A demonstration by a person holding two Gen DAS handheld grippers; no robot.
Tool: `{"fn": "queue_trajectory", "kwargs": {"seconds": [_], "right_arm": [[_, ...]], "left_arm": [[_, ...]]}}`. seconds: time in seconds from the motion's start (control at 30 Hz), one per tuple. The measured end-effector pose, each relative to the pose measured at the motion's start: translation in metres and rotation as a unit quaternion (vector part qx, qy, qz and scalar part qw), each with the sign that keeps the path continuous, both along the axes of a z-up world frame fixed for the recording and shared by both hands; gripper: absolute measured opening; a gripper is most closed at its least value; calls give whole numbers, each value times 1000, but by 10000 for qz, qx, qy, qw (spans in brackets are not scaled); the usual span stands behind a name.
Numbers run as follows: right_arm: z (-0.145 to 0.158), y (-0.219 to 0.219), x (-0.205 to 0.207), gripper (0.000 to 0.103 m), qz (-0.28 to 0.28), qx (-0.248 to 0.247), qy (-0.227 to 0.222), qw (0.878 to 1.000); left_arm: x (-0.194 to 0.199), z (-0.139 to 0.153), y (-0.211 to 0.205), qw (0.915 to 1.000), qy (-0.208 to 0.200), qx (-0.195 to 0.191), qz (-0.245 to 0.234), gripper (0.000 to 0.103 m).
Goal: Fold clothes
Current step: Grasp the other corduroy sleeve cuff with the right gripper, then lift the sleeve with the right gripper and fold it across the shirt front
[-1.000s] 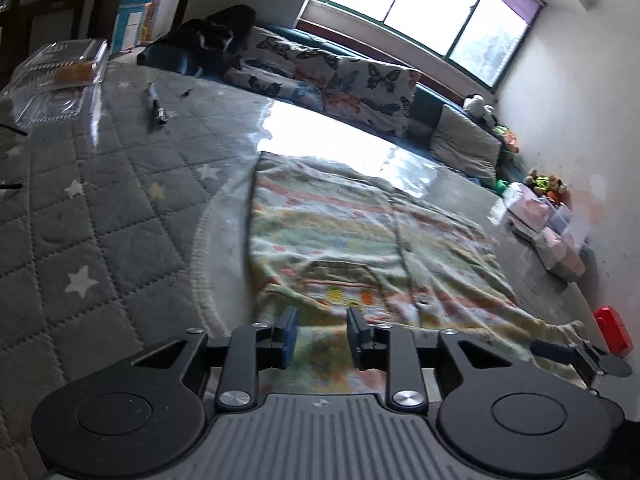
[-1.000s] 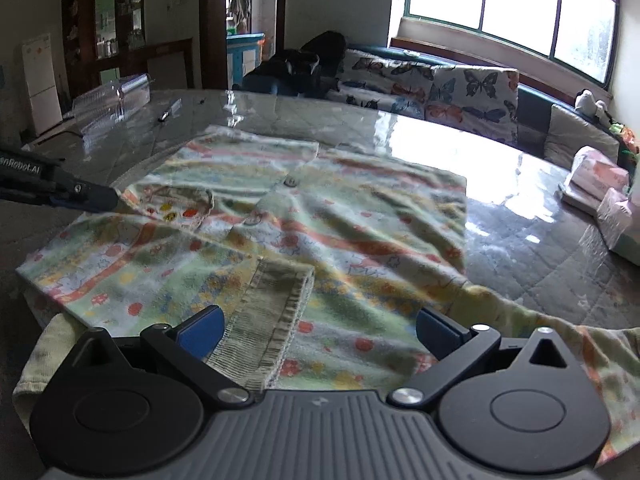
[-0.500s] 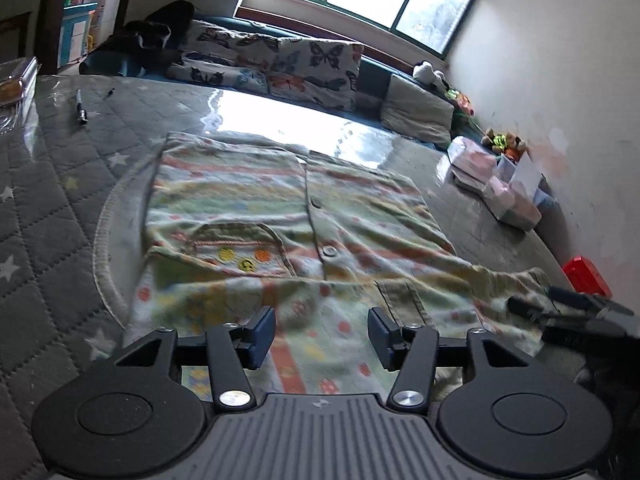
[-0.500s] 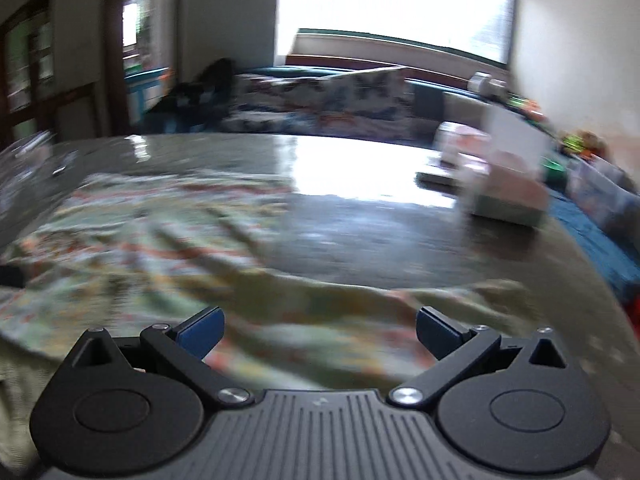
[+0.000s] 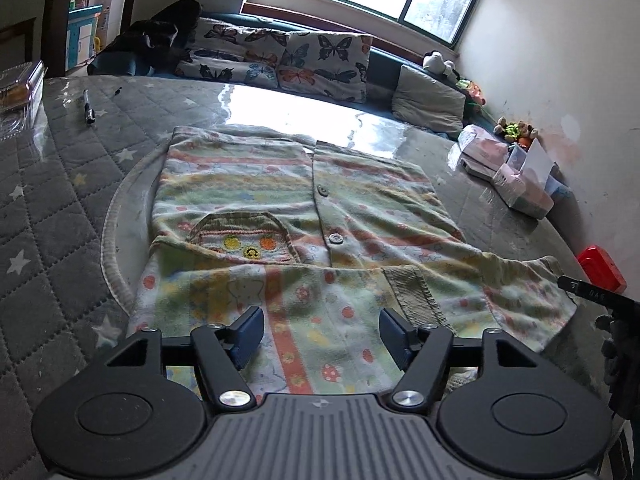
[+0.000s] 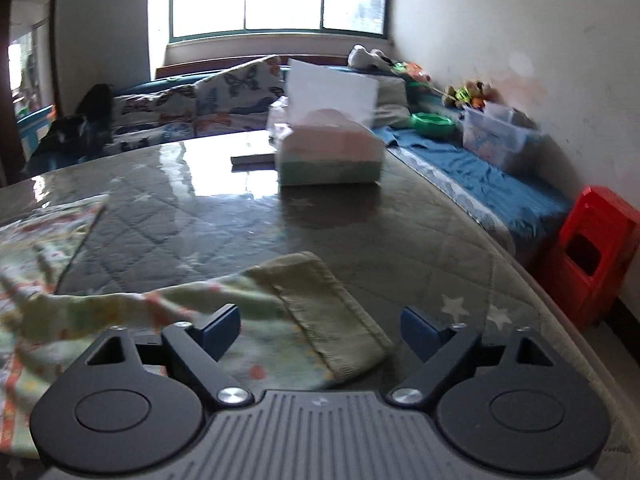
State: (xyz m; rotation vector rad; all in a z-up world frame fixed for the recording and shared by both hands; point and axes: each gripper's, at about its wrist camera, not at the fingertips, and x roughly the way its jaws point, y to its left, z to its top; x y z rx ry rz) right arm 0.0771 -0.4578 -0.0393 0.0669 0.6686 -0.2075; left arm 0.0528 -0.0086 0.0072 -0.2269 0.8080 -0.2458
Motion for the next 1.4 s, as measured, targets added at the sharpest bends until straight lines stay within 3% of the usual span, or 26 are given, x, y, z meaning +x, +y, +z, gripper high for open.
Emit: {"fn": "queue_trajectory", "kwargs": {"seconds": [0.13,0.2,0.33,0.5,0.67,0.97,1.13,1.4], "right_arm": [[-7,-5,-3,80,2,192,33,9998],[-7,-4,-6,71,47,190,8,9998],[-5,-5,-6,64,65,207,3,9998],[0,-5,-8,34,151,361,-2,9992],[7,1,-15,17,235,471,-159,9985],[46,46,-26,11,1036,1087,-750,9858],[75,88,-27,10,1732,1414,-991,9696],[104,173,-19,9,2798,1521,-1067,9419]], "left_arm": [[0,-1,0,10000,38,43,17,69],[1,-2,0,10000,53,60,22,69],[0,-2,-1,10000,57,65,24,70],[-2,-2,1,9999,63,71,59,71],[-4,-2,5,9999,59,68,106,71],[-11,3,16,9996,-20,47,268,75],[-17,5,26,9992,-107,-24,372,75],[-30,7,49,9979,-219,-213,576,76]]}}
